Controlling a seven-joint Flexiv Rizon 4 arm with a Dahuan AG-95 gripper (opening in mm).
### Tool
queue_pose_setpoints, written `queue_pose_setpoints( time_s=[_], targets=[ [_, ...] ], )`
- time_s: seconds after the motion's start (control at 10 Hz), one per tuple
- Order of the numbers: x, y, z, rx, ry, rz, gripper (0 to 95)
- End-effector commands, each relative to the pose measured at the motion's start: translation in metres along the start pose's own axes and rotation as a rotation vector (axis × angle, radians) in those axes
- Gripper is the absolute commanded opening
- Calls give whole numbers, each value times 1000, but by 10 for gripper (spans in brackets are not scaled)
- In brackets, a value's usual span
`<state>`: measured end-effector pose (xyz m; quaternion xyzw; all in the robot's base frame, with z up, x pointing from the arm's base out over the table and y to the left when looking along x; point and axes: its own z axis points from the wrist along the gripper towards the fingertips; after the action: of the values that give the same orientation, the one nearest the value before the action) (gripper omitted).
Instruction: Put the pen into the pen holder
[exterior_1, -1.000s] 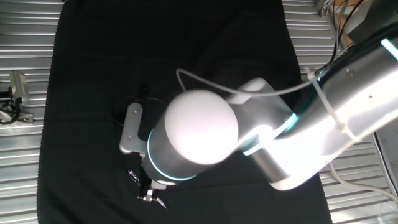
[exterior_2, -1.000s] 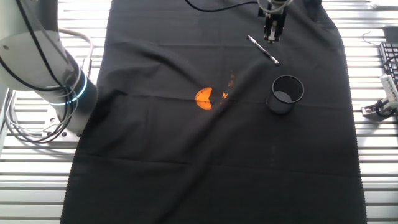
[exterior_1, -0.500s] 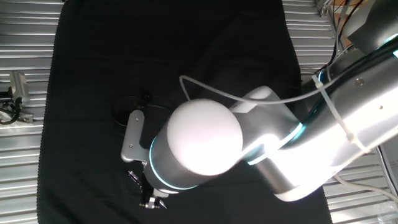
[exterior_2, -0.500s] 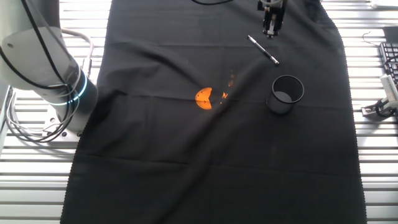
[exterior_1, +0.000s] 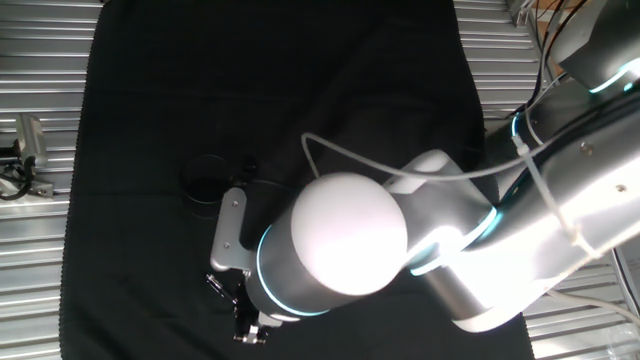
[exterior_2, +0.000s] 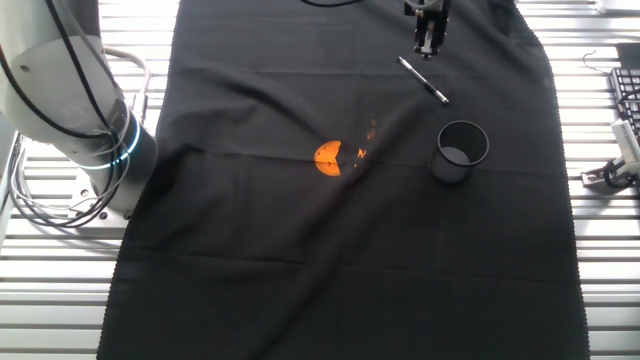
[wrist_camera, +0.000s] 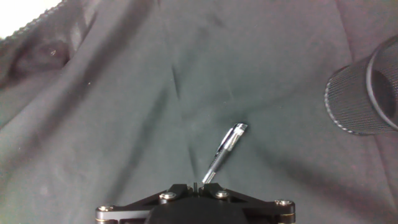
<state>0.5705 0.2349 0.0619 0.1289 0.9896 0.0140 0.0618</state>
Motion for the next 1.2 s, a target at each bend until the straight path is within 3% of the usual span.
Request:
queue_pose_setpoints(
  time_s=[0.1, 1.2],
  targets=[
    [1, 1, -1, -2, -1, 0, 0],
    [4, 2, 0, -21, -4, 2, 0]
  ],
)
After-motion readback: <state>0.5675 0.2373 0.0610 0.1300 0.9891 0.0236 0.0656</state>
